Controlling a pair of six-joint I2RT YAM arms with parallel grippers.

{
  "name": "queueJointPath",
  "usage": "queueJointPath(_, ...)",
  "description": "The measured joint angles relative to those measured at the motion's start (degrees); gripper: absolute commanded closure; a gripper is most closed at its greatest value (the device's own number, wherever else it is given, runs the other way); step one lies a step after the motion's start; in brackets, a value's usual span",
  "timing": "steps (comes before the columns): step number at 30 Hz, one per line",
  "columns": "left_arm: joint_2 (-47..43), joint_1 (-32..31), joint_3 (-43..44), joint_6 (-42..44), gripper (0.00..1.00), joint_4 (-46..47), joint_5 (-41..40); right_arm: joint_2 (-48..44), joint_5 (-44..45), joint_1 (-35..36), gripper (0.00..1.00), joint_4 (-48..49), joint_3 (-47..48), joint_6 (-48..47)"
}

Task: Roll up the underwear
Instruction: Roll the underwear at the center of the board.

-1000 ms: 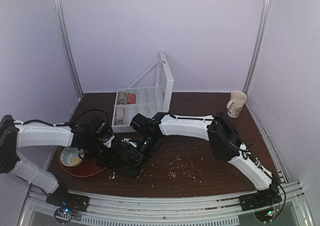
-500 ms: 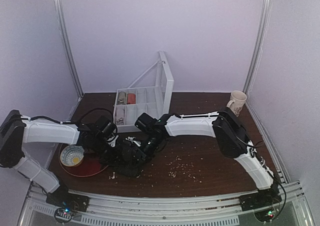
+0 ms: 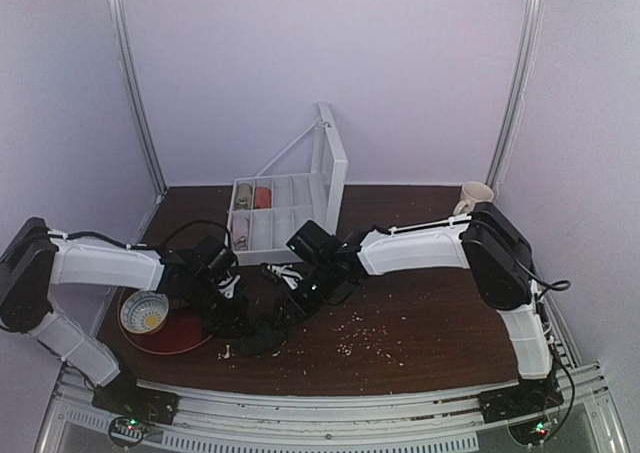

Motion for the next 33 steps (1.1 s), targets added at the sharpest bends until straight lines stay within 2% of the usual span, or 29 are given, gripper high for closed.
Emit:
queueJointPath(12,0.1,-0.4,0.0,0.0,0.95,-0.3,0.0,-0.9,4.8,1.5,0.60,3.5,-2.0,-2.0)
queueJointPath(16,0.2,-0.8,0.0,0.2,0.95,0.1,0.0,-1.9,6.3,1.6,0.67,5.0,-3.7,-2.1)
queueJointPath(26,0.4,-0.9,0.0,2.4,0.95,0.5,0.2,-1.9,4.5,2.4,0.67,4.7,-3.4,-2.3)
queueJointPath(33,0.3,-1.2,-0.1,7.8,0.95,0.5,1.3,-3.2,3.7,4.9,0.63,6.6,-6.8,-0.4)
